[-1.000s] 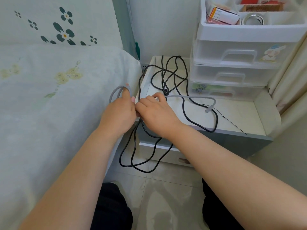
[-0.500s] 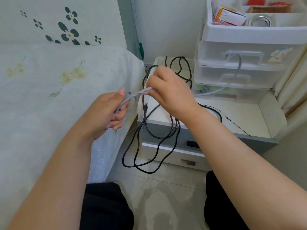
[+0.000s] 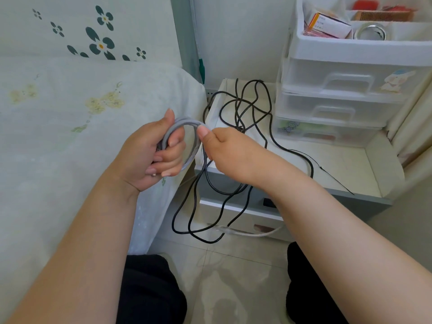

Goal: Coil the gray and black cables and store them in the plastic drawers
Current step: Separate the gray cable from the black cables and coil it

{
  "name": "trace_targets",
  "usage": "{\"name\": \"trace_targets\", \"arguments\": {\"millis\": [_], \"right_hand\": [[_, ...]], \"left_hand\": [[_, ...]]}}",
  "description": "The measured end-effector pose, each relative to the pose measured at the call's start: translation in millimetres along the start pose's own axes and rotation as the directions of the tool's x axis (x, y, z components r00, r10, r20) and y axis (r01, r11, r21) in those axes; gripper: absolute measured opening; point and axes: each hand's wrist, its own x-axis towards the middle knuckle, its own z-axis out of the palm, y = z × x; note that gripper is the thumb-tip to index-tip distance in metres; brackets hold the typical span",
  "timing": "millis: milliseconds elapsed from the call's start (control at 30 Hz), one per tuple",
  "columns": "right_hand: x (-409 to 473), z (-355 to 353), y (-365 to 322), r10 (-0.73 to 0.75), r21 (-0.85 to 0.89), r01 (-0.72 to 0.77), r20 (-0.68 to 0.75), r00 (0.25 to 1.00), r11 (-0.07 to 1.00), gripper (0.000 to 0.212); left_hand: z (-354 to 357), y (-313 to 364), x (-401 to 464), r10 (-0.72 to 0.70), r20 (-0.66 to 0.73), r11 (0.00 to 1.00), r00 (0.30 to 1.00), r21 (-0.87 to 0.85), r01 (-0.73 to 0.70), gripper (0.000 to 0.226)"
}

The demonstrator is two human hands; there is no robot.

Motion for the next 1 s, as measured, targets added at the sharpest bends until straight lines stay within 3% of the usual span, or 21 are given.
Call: {"name": "trace_targets", "arguments": {"millis": [167,400,500,533,600,633,700,800,933,1000], "right_hand": [[4,0,15,0.089,0.309,-0.129,0.14,0.986,0.942,0.047],[7,1,41,0.09,0.525,-0.173,0.18,0.98,0.833,0.041],[9,0,48,0.121,0.638,-0.226,0.204,0.971,0.736,0.033],[9,0,48,0.149,0.555,-0.216,0.165,0.975,0.803,0.026],[7,4,52,0.149,0.134,-0.158,0.076,0.986,0.978,0.016],[7,9,57,0.14,-0.097,-0.133,0.069,0.988,0.986,0.016],[2,19,61,0.188,-0.285,-0.153,0.1,0.977,0.946,0.006],[-9,27,58,0.178,-0.364,-0.11,0.158,0.971,0.925,0.045],[-18,26,60,0.147,-0.44,-0.05,0.19,0.971,0.896,0.047],[-22,22,57,0.118,-0.429,-0.032,0.175,0.978,0.903,0.036]], "left_hand": [[11,-5,5,0.002,0.016,0.999,1.0,-0.037,-0.001,0.051],[28,-17,13,0.007,0.197,0.986,0.98,-0.165,0.027,0.055],[38,-20,17,0.025,0.151,0.976,0.988,-0.217,0.009,0.05],[42,-21,19,0.035,0.113,0.97,0.993,-0.242,-0.006,0.049],[49,-23,22,0.068,0.038,0.956,0.997,-0.29,-0.054,0.046],[52,-24,24,0.084,0.003,0.951,0.996,-0.298,-0.08,0.044],[56,-25,29,0.095,-0.046,0.946,0.994,-0.307,-0.104,0.04],[57,-26,33,0.099,-0.065,0.946,0.993,-0.302,-0.114,0.035],[53,-28,39,0.096,-0.122,0.975,0.988,-0.187,-0.118,0.042],[51,-32,42,0.117,-0.156,0.987,0.981,-0.091,-0.132,0.051]]}}
